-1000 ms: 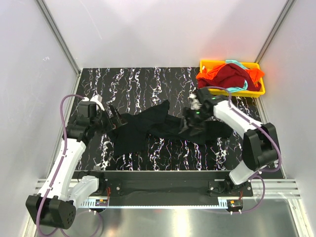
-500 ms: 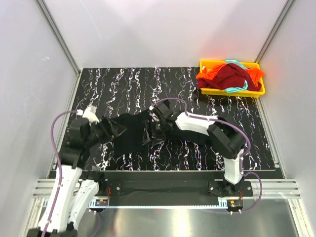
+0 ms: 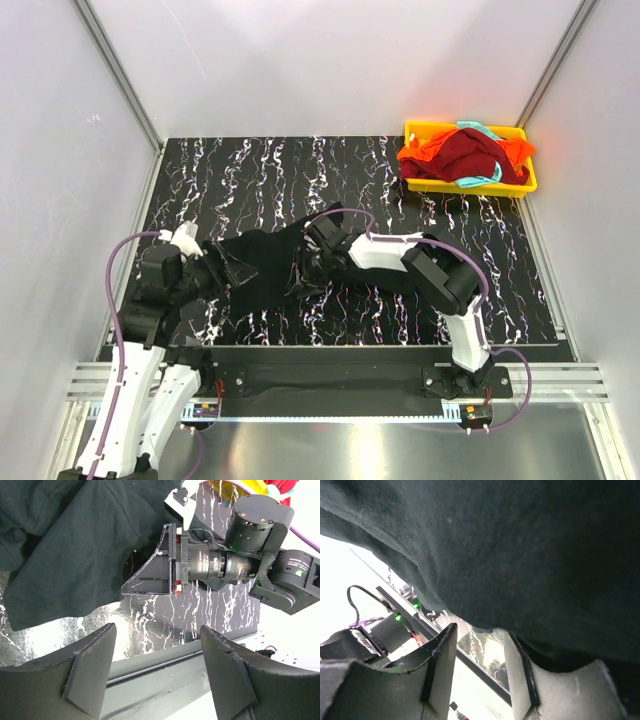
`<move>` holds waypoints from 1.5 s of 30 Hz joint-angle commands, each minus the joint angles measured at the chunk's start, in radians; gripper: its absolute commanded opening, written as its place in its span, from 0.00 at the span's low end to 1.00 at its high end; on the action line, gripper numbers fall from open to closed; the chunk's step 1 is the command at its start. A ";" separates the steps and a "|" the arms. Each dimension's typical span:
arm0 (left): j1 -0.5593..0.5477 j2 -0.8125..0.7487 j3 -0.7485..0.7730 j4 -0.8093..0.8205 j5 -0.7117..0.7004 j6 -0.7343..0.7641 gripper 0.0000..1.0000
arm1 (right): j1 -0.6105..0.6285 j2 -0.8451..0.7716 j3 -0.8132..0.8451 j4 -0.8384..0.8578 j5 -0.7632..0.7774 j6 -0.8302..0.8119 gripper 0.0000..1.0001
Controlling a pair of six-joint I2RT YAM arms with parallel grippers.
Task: Fold and stack the t-shirts
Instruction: Flatten the tshirt out
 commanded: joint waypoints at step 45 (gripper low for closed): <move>-0.424 0.105 -0.353 0.081 -0.175 -0.464 0.36 | -0.236 -0.768 -0.263 -0.509 0.292 -0.232 0.76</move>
